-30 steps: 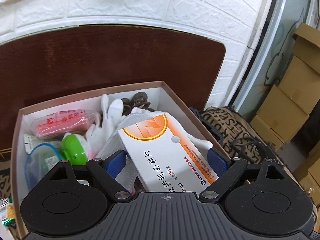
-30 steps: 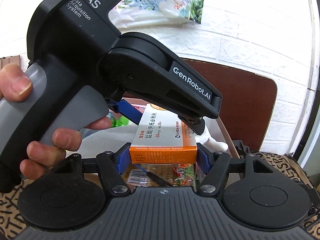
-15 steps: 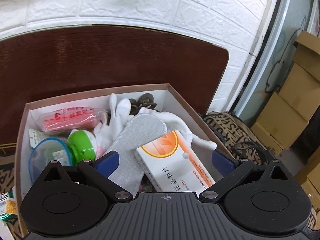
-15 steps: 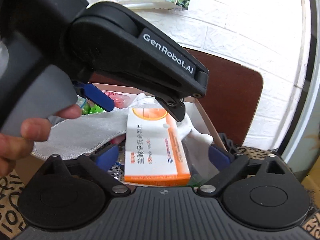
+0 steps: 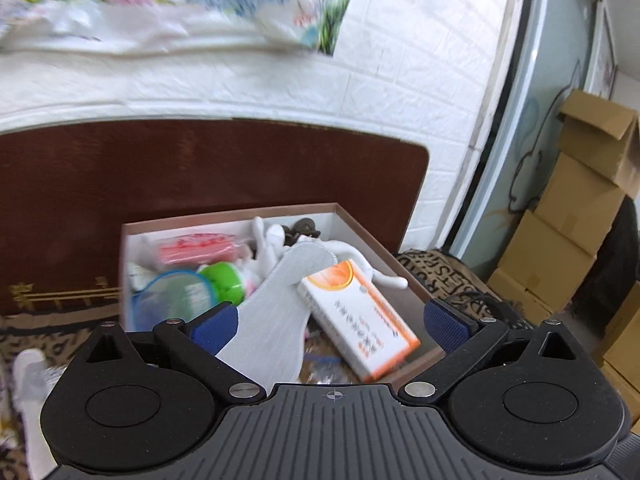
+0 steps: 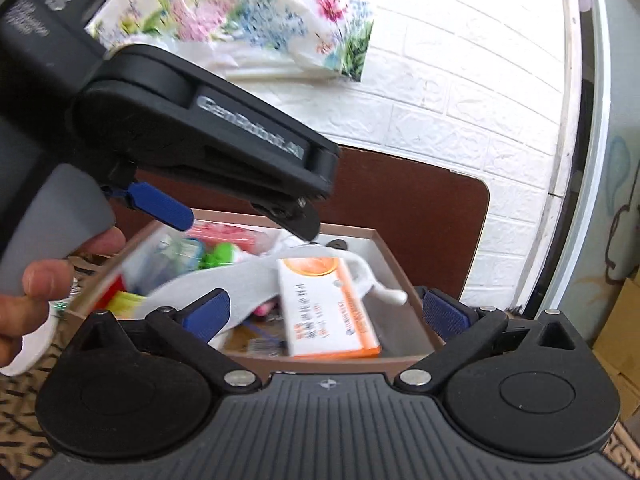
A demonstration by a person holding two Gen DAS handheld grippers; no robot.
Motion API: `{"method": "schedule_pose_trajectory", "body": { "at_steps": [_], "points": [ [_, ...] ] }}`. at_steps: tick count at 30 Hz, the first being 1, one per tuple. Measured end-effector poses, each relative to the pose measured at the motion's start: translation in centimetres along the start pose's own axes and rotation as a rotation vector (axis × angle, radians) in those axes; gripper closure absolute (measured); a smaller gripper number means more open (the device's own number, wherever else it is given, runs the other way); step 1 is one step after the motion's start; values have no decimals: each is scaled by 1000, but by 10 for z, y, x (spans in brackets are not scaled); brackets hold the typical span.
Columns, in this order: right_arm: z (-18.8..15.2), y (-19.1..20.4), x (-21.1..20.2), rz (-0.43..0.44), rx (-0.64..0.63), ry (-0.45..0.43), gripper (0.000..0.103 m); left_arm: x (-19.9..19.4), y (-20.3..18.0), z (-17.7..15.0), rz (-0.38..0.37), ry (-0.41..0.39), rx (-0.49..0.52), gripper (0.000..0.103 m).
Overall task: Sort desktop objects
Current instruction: 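Lower the tablet box into the cardboard box and open both grippers, then withdraw both grippers and move them toward the white insole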
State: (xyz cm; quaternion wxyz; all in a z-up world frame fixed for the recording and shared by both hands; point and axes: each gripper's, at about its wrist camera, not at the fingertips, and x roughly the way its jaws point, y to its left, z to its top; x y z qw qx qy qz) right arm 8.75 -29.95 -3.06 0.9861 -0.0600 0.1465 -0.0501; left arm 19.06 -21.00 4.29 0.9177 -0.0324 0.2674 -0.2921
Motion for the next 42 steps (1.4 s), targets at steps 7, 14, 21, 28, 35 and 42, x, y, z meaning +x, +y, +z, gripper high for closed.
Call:
{"method": "schedule_pose_trajectory", "body": {
  "at_steps": [7,14,21,28,35,42],
  "points": [
    [-21,35,-55,80,76,58,1,-85,24,-54,136,-28,12,0],
    [-48,78,-85,162,127,155,1,-147,51,-114,277,2,-28,0],
    [-62,129,-102,288,62,224,1,-189,78,-153,382,59,-95,0],
    [-62,159,-115,350,40,236,1,-213,106,-165,470,66,-173,0],
    [-65,176,-122,372,35,245,1,-221,105,-167,516,82,-146,0],
    [-66,182,-122,362,32,248,1,-216,108,-168,519,97,-151,0]
  ]
}}
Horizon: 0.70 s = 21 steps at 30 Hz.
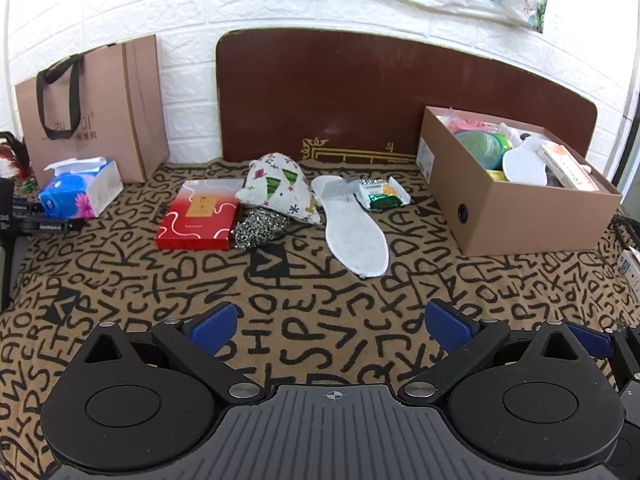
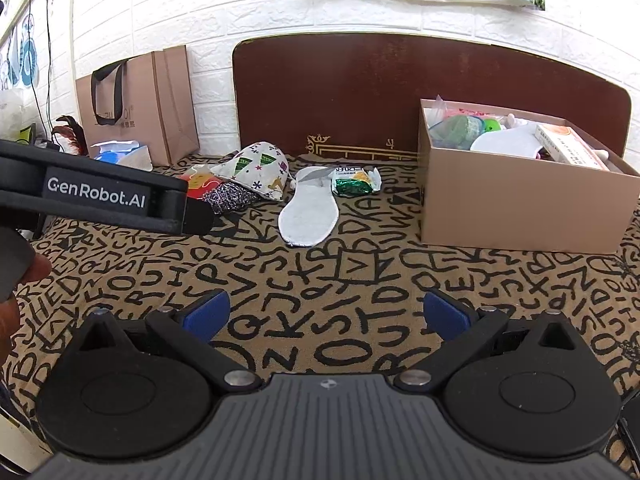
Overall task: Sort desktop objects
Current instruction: 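Withdraw both grippers and move them toward the white insole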
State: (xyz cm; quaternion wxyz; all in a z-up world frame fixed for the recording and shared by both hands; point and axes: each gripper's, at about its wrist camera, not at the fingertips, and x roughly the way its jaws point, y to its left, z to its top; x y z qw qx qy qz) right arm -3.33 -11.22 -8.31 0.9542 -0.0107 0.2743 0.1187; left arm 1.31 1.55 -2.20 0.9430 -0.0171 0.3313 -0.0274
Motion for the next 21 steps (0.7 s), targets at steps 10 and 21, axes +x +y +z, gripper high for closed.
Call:
{"method": "schedule_pose_trajectory", "body": {
  "at_steps": [10,21],
  "points": [
    [4,5,14,2,-25,27,1,24,6,7,3,51,-13,0],
    [8,8,36,24,-44,65,1,48,13,14,-9,80,-23,0]
  ]
}}
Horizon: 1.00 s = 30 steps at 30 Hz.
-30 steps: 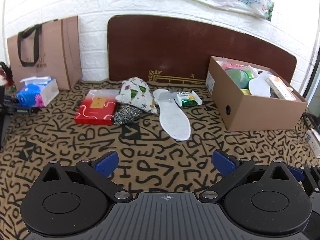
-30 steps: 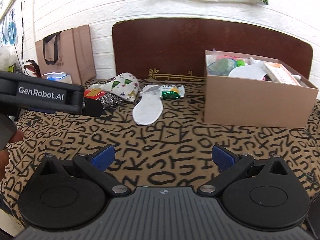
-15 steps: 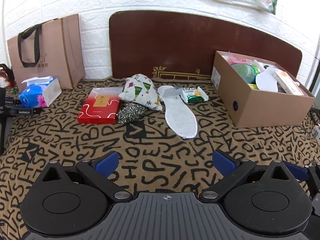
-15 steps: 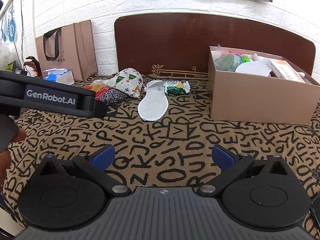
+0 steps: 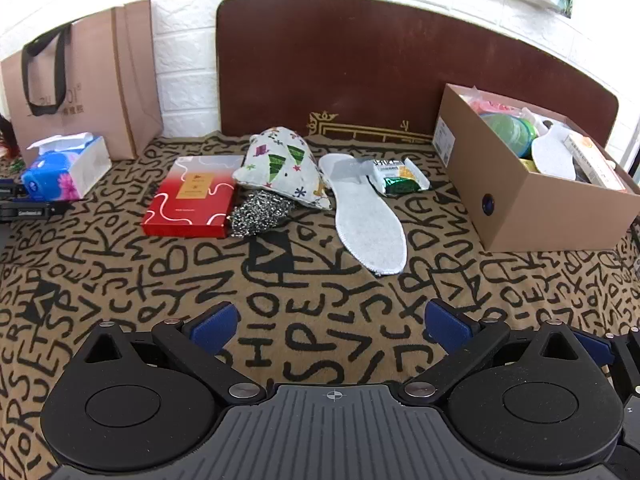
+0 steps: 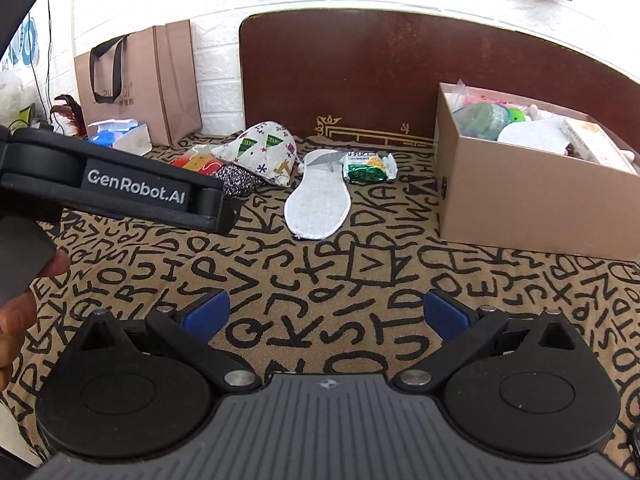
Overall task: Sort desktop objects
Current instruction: 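Withdraw both grippers and move them toward the white insole, then close both grippers on the heel end of the white insole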
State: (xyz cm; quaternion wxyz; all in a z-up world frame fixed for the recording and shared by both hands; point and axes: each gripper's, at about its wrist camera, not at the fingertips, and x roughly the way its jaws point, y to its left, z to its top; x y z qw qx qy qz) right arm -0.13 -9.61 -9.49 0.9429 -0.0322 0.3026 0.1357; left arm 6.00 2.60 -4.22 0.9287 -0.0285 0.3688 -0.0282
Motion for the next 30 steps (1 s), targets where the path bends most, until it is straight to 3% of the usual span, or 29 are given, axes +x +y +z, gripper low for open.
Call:
{"method": "schedule_pose_trajectory", "body": {
  "at_steps": [18,26,30],
  "points": [
    [7,-8,76,-35,-92,87,0,78,3,23,-37,105,22,0],
    [18,-12,111,22,-66,72,2,122,5,40,-105,170,-16,2],
    [26,-13,126,50,-53,60,5,141,-1,50,-102,186,-1,3]
  ]
}}
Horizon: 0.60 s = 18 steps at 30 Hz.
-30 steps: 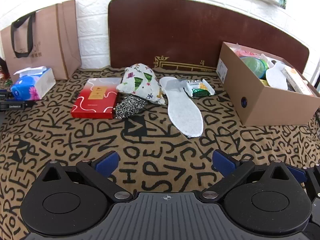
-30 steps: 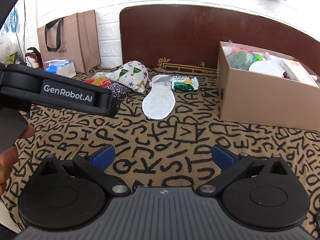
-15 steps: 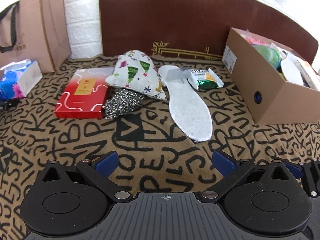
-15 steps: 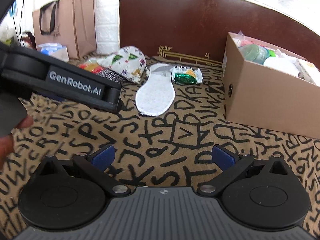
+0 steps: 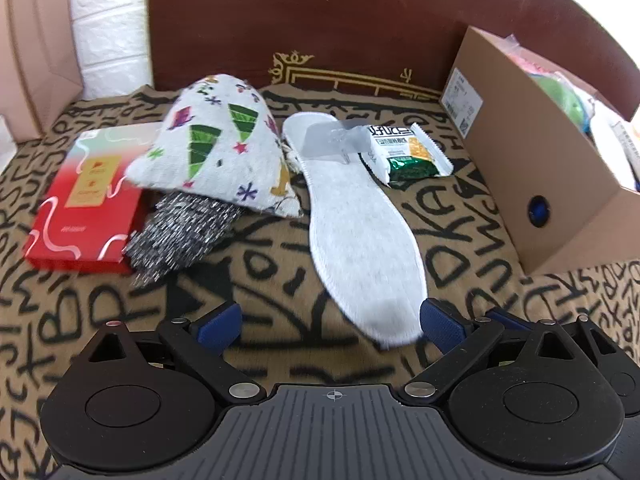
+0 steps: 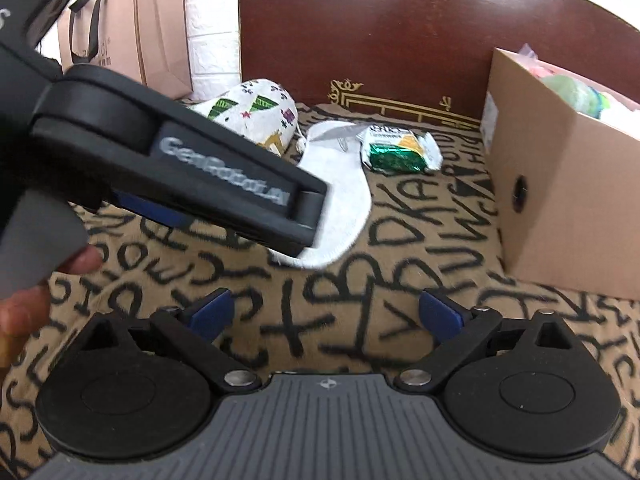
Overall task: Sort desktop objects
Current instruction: 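Close both grippers on the heel end of the white insole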
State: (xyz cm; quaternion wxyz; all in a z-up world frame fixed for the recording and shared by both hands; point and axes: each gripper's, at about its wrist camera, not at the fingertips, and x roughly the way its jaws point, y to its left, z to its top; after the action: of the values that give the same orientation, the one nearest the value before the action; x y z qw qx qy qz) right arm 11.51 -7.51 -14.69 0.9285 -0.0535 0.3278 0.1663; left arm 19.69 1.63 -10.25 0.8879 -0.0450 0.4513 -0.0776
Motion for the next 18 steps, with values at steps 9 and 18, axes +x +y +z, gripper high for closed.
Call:
{"method": "schedule_pose_trajectory", "body": {
  "at_steps": [9,18],
  "points": [
    [21,-6,28,36,9,-18,11,31,-8,27,45,-2,47,5],
    [24,-2,32,64,-9,-37,31,26,-7,29,48,-11,62,26]
  ]
}}
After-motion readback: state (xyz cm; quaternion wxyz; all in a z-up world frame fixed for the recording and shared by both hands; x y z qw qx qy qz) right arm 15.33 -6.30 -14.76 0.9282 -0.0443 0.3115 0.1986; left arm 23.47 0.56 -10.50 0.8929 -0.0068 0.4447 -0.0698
